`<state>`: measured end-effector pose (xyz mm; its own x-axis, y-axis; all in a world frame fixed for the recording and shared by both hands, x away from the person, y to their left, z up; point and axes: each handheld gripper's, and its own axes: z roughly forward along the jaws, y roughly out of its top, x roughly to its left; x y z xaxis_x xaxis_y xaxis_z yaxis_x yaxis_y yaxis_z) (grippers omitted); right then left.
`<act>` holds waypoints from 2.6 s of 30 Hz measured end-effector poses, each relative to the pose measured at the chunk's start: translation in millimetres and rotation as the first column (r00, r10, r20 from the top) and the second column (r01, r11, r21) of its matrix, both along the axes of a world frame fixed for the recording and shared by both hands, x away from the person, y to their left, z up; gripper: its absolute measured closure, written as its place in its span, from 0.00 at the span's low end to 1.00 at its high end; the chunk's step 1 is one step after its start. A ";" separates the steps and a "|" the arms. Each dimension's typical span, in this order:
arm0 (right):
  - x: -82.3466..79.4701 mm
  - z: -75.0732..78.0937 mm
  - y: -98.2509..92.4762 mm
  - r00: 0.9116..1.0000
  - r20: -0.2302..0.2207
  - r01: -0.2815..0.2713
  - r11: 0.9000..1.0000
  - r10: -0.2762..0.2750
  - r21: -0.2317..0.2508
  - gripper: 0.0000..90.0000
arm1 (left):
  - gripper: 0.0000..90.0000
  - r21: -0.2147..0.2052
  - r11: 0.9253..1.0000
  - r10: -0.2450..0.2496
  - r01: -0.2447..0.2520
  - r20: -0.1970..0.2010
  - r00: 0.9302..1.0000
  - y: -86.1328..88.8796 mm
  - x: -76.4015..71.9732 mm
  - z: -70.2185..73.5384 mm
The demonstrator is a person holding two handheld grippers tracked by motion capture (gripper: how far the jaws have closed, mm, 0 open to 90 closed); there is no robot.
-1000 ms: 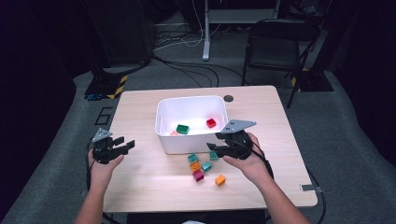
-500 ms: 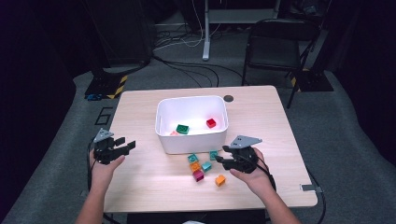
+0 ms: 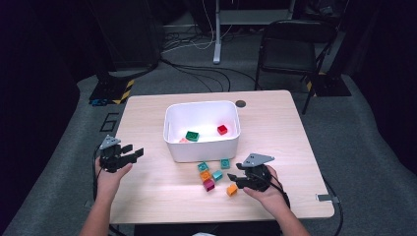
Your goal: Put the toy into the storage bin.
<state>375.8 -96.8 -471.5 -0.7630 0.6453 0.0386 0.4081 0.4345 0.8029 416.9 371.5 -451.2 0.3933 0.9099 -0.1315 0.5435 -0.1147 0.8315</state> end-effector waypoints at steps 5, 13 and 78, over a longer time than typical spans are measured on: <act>-1.3 -7.1 1.0 1.000 -0.024 -0.011 1.000 0.011 0.005 0.51 | 0.47 0.005 1.000 -0.009 0.009 0.007 1.000 -1.7 0.8 0.5; -1.4 -16.8 5.5 0.998 -0.053 -0.045 0.999 0.044 -0.016 0.51 | 0.47 0.008 1.000 -0.015 0.015 -0.006 1.000 -2.8 3.5 0.1; 2.5 -7.9 -0.7 0.996 -0.080 -0.031 0.998 0.026 -0.057 0.64 | 0.48 -0.002 1.000 0.012 -0.012 0.022 1.000 4.2 1.2 3.0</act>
